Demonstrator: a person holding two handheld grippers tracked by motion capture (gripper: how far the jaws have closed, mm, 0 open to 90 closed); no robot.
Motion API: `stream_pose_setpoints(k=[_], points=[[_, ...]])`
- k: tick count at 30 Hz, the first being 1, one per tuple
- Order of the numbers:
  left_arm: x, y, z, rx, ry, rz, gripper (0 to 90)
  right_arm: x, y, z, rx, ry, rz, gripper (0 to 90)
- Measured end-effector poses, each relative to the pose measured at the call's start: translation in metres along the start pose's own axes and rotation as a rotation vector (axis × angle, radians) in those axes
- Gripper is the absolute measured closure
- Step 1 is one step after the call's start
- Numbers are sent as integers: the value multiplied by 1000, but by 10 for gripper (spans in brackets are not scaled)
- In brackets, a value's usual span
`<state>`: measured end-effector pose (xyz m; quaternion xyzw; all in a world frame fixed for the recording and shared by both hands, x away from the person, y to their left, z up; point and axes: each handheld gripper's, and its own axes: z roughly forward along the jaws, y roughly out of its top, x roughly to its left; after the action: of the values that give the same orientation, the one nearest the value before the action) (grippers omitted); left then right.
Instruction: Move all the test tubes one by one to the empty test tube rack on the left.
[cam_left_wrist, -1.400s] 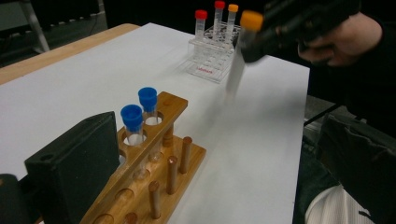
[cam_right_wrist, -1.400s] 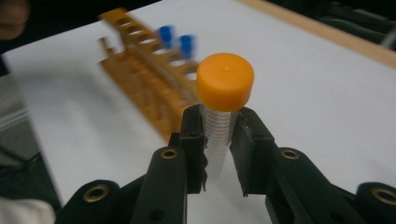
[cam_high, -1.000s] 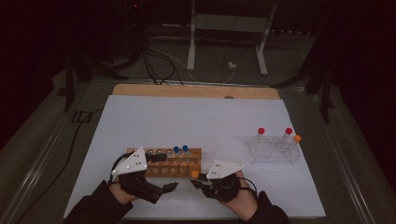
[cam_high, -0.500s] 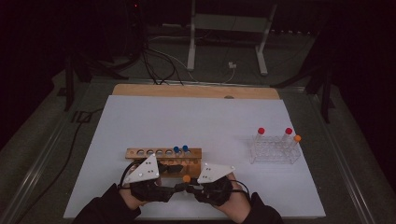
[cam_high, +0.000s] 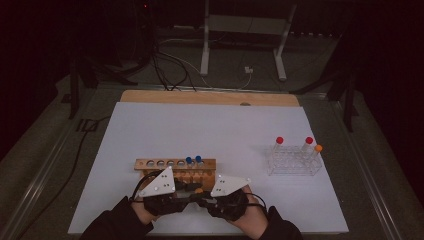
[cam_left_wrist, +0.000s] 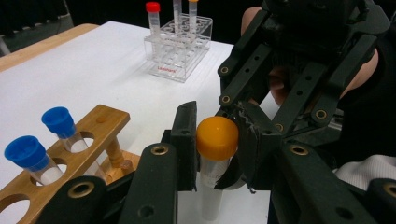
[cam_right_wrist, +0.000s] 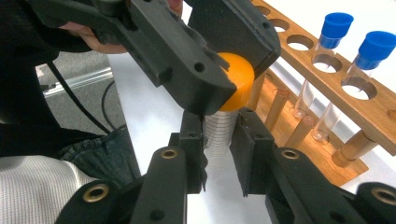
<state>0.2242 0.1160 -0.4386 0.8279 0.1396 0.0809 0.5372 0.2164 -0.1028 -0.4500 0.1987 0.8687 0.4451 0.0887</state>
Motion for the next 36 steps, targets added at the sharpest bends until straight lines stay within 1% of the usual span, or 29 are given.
stream_pose_setpoints(k=[4, 8, 10, 11, 13, 14, 15, 17, 18, 20, 21, 23, 24, 27, 28, 29, 30, 31, 32, 34, 36], points=[[1, 1, 0, 7, -6, 10, 718, 0, 0, 1, 1, 1, 1, 743], [2, 2, -1, 0, -8, 4, 720, -1, 0, 0, -8, 1, 3, 741], [3, 3, -2, -8, -6, -2, 720, -1, 0, -1, -17, 2, 5, 723], [3, 4, -4, -7, 9, 7, 720, -2, 0, -2, -28, 5, 10, 649], [5, 6, -9, -14, 24, 4, 720, -2, 0, -5, -40, -14, 10, 558], [6, 7, -12, -22, 37, 4, 720, -3, 0, -7, -51, -19, 17, 517], [8, 8, -15, -25, 50, 10, 720, -5, 1, -10, -59, -23, 24, 478], [10, 11, -20, -37, 77, 11, 720, -10, 2, -17, -80, -46, 30, 421], [12, 12, -23, -39, 82, 8, 720, -12, 3, -21, -93, -58, 38, 379], [14, 14, -27, -43, 113, 14, 721, -17, 4, -29, -113, -85, 51, 314], [16, 15, -29, -48, 115, 7, 720, -20, 5, -32, -124, -96, 59, 275], [19, 15, -31, -58, 136, 1, 720, -24, 5, -39, -144, -120, 73, 212], [20, 15, -32, -60, 138, -3, 720, -25, 6, -42, -147, -130, 78, 181], [23, 15, -34, -63, 157, -8, 720, -30, 5, -49, -167, -159, 96, 125], [24, 16, -35, -64, 162, -9, 720, -32, 4, -50, -170, -166, 101, 92], [24, 17, -37, -66, 167, -9, 720, -33, 3, -52, -171, -159, 100, 45], [25, 18, -38, -67, 178, -3, 720, -34, 2, -53, -171, -162, 103, 14], [26, 19, -40, -70, 187, -2, 720, -35, 1, -54, -172, -163, 105, 2], [28, 20, -41, -72, 190, -2, 720, -37, 0, -55, -174, -155, 109, 0], [31, 21, -45, -76, 213, 0, 720, -39, -1, -57, -183, -170, 120, 0], [34, 22, -47, -89, 230, -4, 720, -41, -2, -60, -200, -168, 132, 0]])
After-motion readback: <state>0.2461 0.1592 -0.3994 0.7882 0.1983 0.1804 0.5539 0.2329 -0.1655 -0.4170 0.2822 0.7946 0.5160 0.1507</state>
